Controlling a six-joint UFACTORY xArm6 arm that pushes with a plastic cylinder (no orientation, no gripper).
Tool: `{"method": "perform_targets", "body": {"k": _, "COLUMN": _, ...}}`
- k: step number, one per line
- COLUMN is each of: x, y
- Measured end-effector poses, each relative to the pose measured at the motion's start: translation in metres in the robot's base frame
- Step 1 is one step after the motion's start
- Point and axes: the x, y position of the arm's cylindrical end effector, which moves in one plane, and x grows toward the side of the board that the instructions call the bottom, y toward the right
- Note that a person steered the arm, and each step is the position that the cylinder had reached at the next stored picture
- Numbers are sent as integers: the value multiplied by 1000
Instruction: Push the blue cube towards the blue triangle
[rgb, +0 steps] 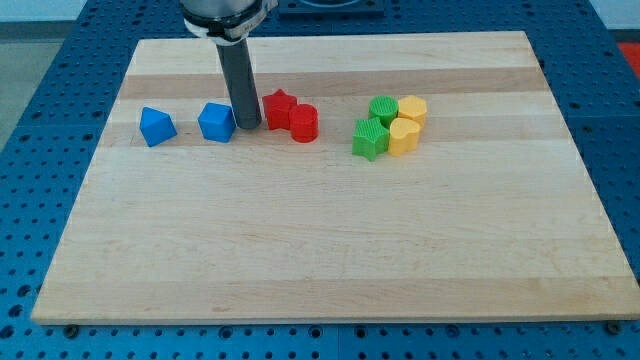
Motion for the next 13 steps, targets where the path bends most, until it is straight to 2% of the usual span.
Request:
{"method": "perform_targets", "body": {"k": 6, "x": 9, "y": -20}}
{"method": "perform_targets", "body": {"k": 7, "x": 6, "y": -18}}
{"method": "perform_targets", "body": {"k": 9, "x": -28, "y": -3}}
{"method": "perform_targets", "body": {"k": 11, "x": -29, "y": -33}}
{"method": "perform_targets", "body": {"k": 13, "x": -17, "y": -34}}
